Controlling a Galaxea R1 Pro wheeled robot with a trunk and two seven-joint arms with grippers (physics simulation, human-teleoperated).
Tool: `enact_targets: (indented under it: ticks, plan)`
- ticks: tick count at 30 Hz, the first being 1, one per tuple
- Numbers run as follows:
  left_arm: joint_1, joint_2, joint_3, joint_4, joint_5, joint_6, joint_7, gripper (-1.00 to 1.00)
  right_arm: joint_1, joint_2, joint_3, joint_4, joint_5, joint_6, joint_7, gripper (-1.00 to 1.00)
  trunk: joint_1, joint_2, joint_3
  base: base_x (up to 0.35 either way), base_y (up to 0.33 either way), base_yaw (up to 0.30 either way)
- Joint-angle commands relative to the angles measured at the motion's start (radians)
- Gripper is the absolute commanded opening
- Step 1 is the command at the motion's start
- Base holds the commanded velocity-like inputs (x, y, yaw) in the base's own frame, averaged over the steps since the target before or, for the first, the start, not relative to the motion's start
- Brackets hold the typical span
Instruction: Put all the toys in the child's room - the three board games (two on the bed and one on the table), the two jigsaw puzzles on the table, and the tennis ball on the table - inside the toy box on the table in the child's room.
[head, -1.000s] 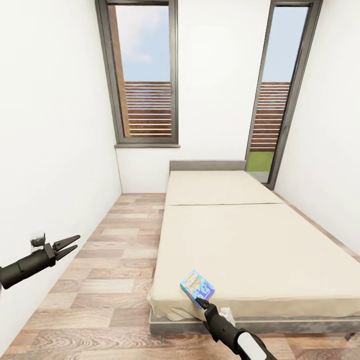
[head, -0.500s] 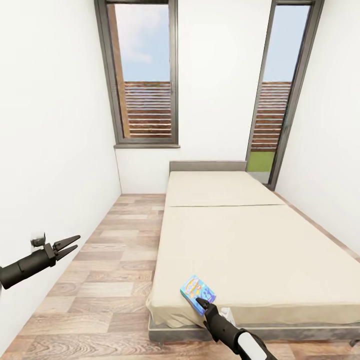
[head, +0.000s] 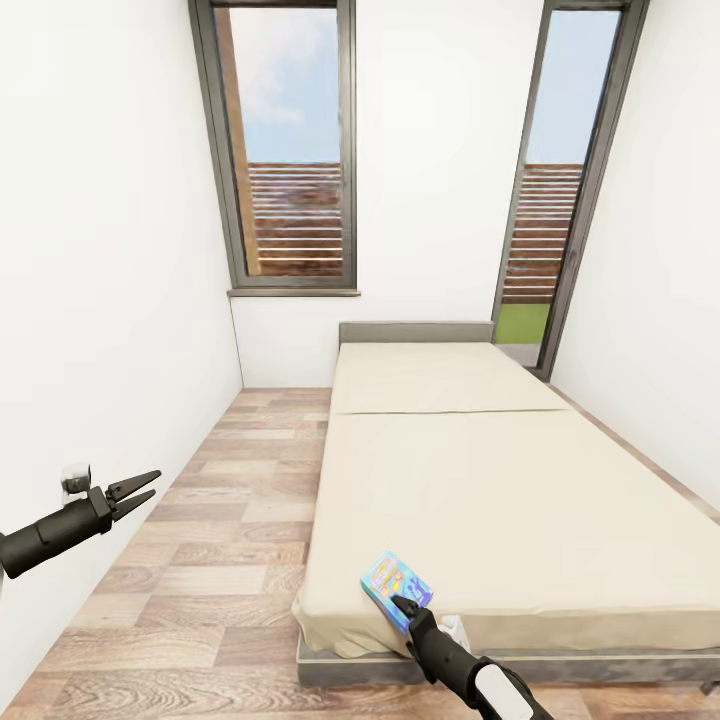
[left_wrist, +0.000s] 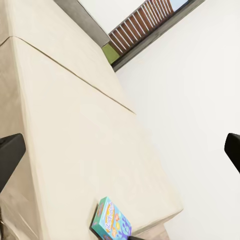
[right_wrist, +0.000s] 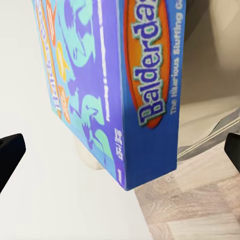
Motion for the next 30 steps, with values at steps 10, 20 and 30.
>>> enact_targets:
  ticks: [10, 20, 30]
  plan:
    - [-0.001, 0.000, 0.001, 0.000, 0.001, 0.010, -0.002, 1.00, 0.000, 0.001, -0.002, 0.000, -0.008, 0.007, -0.001, 1.00, 0.000, 0.000, -0.001, 0.050, 0.026, 0.000]
    - [-0.001, 0.000, 0.001, 0.000, 0.002, 0.010, -0.002, 1.00, 0.000, 0.001, -0.003, 0.000, -0.010, 0.008, -0.004, 1.00, 0.000, 0.000, -0.001, 0.002, 0.001, 0.000]
    - [-0.001, 0.000, 0.001, 0.000, 0.001, 0.010, -0.002, 1.00, 0.000, 0.000, -0.003, 0.000, -0.011, 0.008, -0.002, 1.00, 0.000, 0.000, -0.001, 0.000, -0.002, 0.000]
